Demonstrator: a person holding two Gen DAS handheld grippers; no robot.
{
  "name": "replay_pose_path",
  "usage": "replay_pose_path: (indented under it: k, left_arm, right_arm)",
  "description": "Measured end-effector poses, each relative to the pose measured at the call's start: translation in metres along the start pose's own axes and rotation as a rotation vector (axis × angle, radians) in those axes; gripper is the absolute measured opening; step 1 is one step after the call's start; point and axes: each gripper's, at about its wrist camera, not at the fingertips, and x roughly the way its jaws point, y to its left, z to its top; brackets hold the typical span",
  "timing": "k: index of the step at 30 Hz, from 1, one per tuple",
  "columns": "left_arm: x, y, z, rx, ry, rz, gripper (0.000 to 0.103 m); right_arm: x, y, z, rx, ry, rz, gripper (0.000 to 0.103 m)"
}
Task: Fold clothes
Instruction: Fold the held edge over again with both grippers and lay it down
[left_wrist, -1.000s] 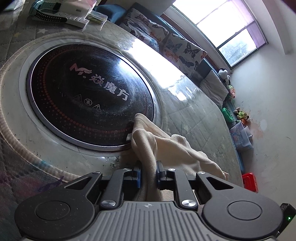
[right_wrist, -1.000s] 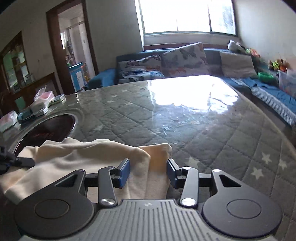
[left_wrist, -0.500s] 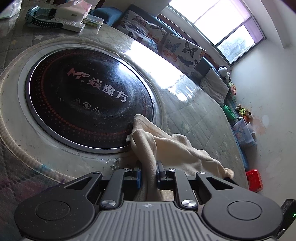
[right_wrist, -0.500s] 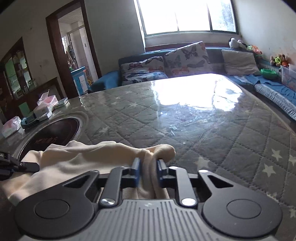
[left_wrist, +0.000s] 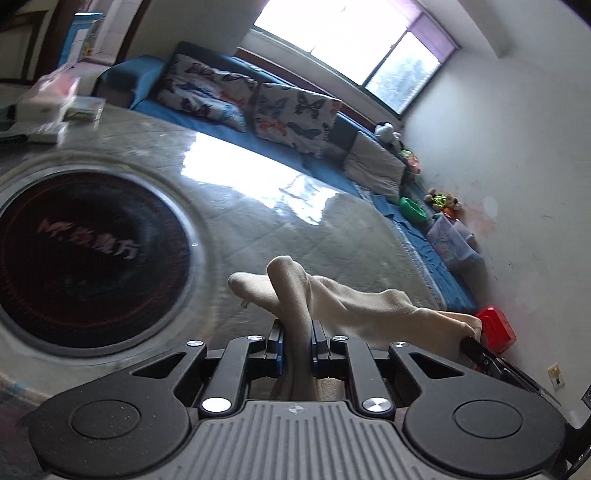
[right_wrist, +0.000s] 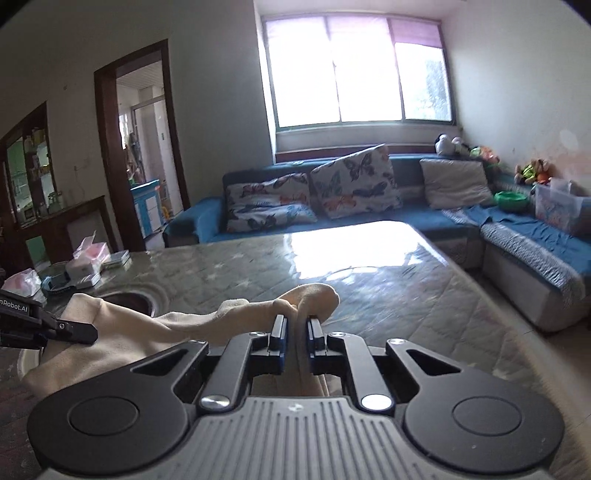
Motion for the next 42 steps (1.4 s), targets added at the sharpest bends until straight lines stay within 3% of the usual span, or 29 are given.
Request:
replay_pose_path:
  k: [8, 17, 26, 27, 29, 32, 37, 42]
  left_arm:
    - [0.040, -0.053, 0.001, 0.072, 0.044, -0.045, 0.014]
    - [0.075, -0.090, -0.002, 0.143, 0.083, -0.059, 0.014]
    - [0.097, -0.078, -0.017, 0.248, 0.108, 0.076, 0.020]
    - [0.096, -0.075, -0.018, 0.247, 0.107, 0.088, 0.028]
    - [0.093, -0.069, -0.021, 0.244, 0.107, 0.102, 0.032]
    - [0.092, -0.067, -0.028, 0.244, 0.128, 0.097, 0.035]
    - [0.088, -0.076, -0.043, 0.305, 0.127, 0.110, 0.041]
    - [0.086, -0.084, -0.052, 0.383, 0.112, 0.132, 0.047]
  right_arm:
    - [-0.013, -0.042, 0.012, -0.001, -0.023, -0.125, 0.009]
    - [-0.005, -0.076, 0.014, 0.029, -0.017, -0.204, 0.009]
    - [0.030, -0.101, -0.014, 0.070, 0.101, -0.298, 0.012]
    - [0.033, -0.097, -0.014, 0.066, 0.104, -0.283, 0.012]
    - [0.039, -0.089, -0.014, 0.059, 0.111, -0.254, 0.015]
    - [0.048, -0.078, -0.014, 0.048, 0.121, -0.211, 0.027]
    - [0.067, -0.059, -0.013, 0.026, 0.140, -0.150, 0.028]
    - [0.104, -0.049, -0.017, 0.000, 0.225, -0.135, 0.034]
